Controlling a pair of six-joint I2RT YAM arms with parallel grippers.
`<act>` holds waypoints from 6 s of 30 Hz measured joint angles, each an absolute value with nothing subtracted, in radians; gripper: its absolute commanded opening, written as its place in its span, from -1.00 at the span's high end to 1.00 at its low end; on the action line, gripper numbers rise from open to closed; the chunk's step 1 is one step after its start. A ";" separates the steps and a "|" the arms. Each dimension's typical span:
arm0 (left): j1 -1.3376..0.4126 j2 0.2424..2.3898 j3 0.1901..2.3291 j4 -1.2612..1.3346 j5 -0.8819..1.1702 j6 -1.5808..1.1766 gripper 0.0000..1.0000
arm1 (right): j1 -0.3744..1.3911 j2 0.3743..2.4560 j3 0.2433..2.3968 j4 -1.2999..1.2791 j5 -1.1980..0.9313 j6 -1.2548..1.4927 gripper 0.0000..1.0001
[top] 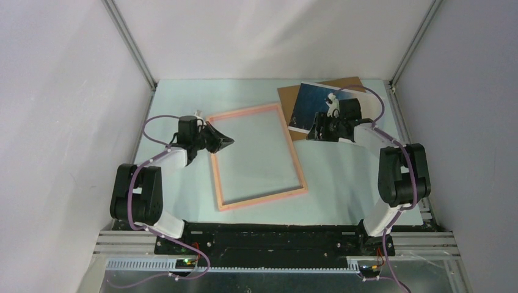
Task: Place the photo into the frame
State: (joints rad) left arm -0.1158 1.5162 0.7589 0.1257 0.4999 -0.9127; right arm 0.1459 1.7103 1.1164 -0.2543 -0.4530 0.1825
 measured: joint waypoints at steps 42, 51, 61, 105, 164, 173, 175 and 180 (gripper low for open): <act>-0.138 1.516 0.759 0.049 0.421 -0.802 1.00 | 0.139 1.741 1.114 -0.255 -0.458 0.182 -0.28; -0.142 1.515 0.760 0.043 0.418 -0.791 1.00 | 0.132 1.741 1.114 -0.255 -0.461 0.183 -0.28; -0.147 1.511 0.761 0.041 0.415 -0.783 1.00 | 0.127 1.741 1.114 -0.255 -0.461 0.183 -0.27; -0.175 1.487 0.797 -0.002 0.413 -0.724 1.00 | 0.118 1.743 1.114 -0.256 -0.461 0.183 -0.27; -0.223 1.507 0.818 -0.011 0.403 -0.688 1.00 | 0.241 1.844 1.116 -0.255 -0.511 0.179 -0.24; -0.225 1.509 0.818 -0.010 0.403 -0.706 1.00 | 0.256 1.872 1.126 -0.257 -0.514 0.179 -0.22; -0.225 1.512 0.818 -0.009 0.403 -0.714 1.00 | 0.260 1.876 1.131 -0.256 -0.517 0.179 -0.22; -0.225 1.513 0.817 -0.006 0.404 -0.734 1.00 | 0.265 1.879 1.135 -0.256 -0.521 0.179 -0.20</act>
State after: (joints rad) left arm -0.2253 1.5127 0.8173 -0.0063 0.4038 -0.7341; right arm 0.2653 1.8790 1.1351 -0.2562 -0.5213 0.1787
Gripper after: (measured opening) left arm 0.003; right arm 0.610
